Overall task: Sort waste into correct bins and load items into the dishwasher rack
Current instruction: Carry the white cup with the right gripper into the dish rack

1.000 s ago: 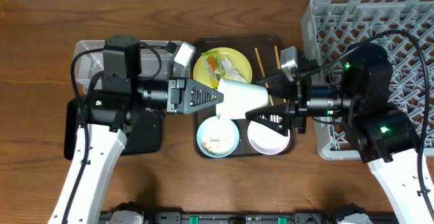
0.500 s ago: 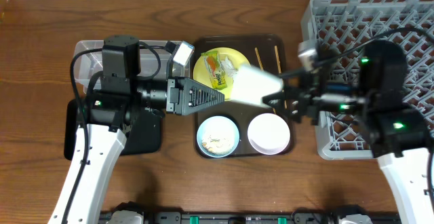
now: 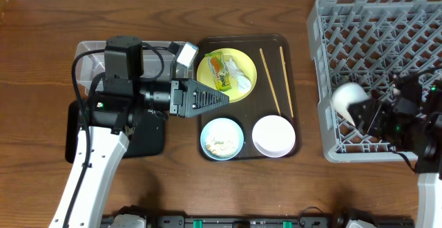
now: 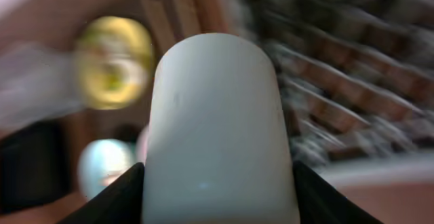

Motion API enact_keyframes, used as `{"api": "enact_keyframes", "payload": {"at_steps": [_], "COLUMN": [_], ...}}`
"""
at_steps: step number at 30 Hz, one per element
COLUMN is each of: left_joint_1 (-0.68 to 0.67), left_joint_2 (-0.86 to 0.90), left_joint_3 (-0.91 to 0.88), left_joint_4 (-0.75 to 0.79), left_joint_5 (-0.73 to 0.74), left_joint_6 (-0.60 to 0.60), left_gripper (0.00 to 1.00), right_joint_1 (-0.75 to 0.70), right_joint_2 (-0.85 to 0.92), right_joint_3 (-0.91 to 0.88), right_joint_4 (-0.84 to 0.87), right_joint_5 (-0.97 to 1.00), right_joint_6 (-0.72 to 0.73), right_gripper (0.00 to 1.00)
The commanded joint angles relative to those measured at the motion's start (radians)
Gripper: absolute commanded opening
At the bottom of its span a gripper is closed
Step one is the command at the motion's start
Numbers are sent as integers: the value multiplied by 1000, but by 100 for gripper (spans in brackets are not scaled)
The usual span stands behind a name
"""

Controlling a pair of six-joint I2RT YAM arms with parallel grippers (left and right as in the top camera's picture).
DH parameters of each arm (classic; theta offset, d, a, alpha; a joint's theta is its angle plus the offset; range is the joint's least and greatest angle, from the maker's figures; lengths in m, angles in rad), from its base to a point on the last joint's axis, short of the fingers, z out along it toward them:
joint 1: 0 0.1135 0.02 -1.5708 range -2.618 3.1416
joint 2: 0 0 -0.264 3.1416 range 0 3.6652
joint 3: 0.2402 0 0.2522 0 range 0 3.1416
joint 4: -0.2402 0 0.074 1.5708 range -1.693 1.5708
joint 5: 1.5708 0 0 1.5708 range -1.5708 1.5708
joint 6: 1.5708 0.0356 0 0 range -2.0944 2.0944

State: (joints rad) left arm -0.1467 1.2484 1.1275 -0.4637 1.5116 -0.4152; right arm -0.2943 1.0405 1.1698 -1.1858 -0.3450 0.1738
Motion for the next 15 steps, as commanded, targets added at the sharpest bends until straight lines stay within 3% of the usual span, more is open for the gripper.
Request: {"api": "enact_keyframes", "payload": {"at_steps": [1, 15], "left_joint_1": [0, 0], "left_joint_2": [-1, -1], "left_joint_3": [20, 20], "left_joint_4": [3, 2], "left_joint_5": [-6, -5], "left_joint_6": [10, 10], "left_gripper": [78, 78], "right_joint_1": [-12, 11], "right_joint_2": [38, 257], "right_joint_3": [14, 14], "right_joint_4": [-23, -4], "right_joint_5": [225, 206], "right_joint_6": [47, 80], "right_gripper": [50, 51]}}
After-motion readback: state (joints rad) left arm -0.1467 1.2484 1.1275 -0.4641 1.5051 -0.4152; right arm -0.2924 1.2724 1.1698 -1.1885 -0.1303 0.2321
